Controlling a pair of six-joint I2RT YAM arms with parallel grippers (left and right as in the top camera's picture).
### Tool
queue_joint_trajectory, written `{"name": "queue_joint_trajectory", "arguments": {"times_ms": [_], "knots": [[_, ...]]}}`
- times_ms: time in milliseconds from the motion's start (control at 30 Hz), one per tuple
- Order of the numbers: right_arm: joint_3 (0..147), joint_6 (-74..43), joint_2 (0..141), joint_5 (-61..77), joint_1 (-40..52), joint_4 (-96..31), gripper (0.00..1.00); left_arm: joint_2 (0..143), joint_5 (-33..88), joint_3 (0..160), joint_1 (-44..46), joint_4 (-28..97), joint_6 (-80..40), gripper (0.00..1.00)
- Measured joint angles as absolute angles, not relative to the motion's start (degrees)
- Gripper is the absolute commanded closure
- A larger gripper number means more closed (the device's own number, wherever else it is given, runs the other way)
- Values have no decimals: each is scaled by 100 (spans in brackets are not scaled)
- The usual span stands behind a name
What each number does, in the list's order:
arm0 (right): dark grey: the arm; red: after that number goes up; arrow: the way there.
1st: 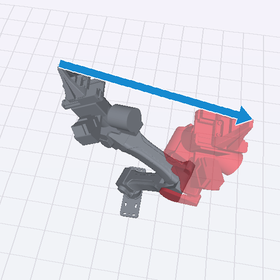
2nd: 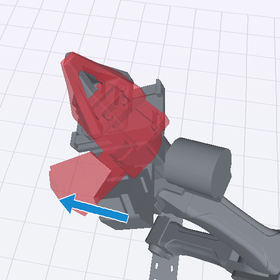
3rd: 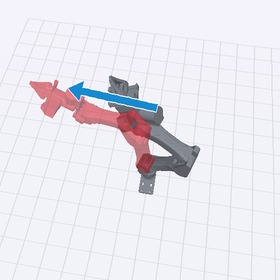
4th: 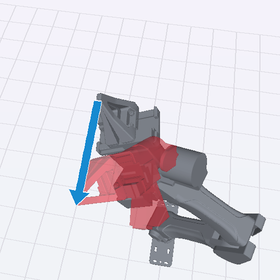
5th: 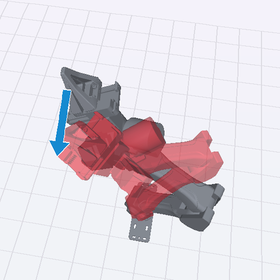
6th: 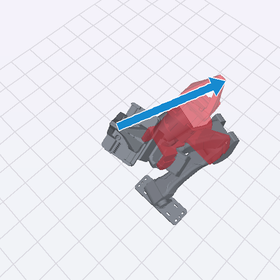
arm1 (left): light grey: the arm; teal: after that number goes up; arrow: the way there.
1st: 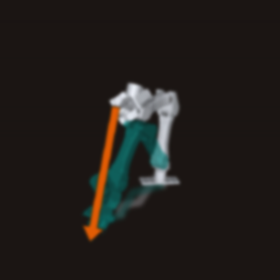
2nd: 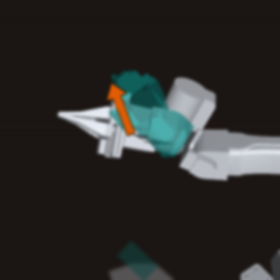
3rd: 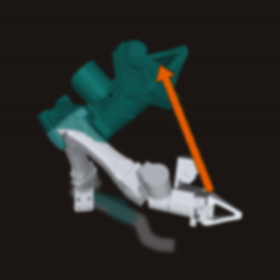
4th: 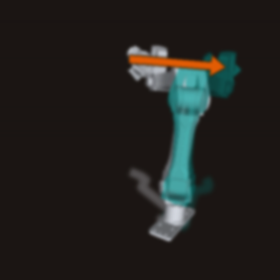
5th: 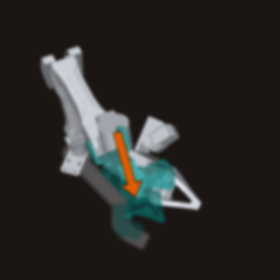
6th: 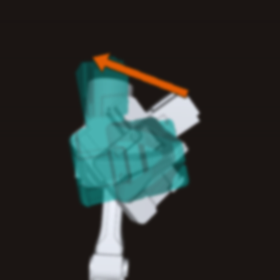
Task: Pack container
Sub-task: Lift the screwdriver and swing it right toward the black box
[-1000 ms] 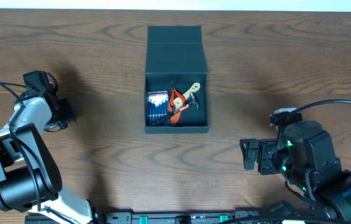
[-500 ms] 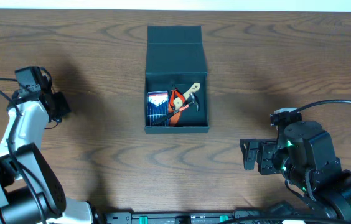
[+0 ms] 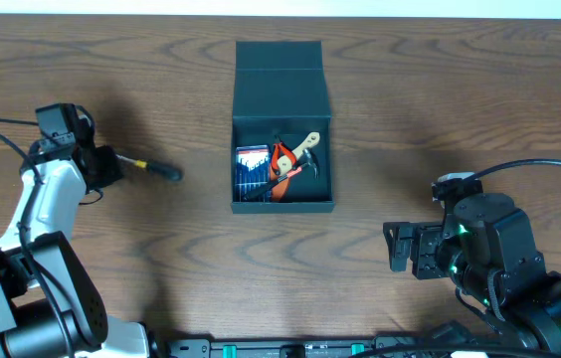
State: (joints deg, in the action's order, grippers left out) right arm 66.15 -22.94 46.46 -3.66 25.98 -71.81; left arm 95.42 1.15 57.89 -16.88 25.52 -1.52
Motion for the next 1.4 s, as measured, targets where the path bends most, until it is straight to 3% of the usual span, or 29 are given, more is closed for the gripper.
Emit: {"name": "queue_joint_trajectory", "arguments": {"times_ms": [300,533,667,833,1200,1267,1367,1400], "knots": [[6615,-2294,4646,-368,2598,-7181,1,9542,270,5789,-1511,2580,-183,89],[6615,-2294,4646,-366,2598,-7181,1,9542,338,5789,-703,2012,-250,69],[6613,-2294,4646,-368,2598,-7183,1,9542,368,5791,-255,1479,-725,51],[6615,-2294,4646,-366,2598,-7181,1,9642,410,5800,128,1000,-1444,40],[6613,-2294,4646,-366,2598,-7181,1,10962,366,7170,322,1979,-2506,36],[6613,-2294,4646,-366,2598,-7181,1,11181,244,7675,340,2388,-2873,29],[6613,-2294,4646,-366,2598,-7181,1,11448,60,8291,384,2919,-3546,1],[6615,-2294,4646,-366,2598,-7183,1,11511,27,8412,401,2967,-3765,1]]}}
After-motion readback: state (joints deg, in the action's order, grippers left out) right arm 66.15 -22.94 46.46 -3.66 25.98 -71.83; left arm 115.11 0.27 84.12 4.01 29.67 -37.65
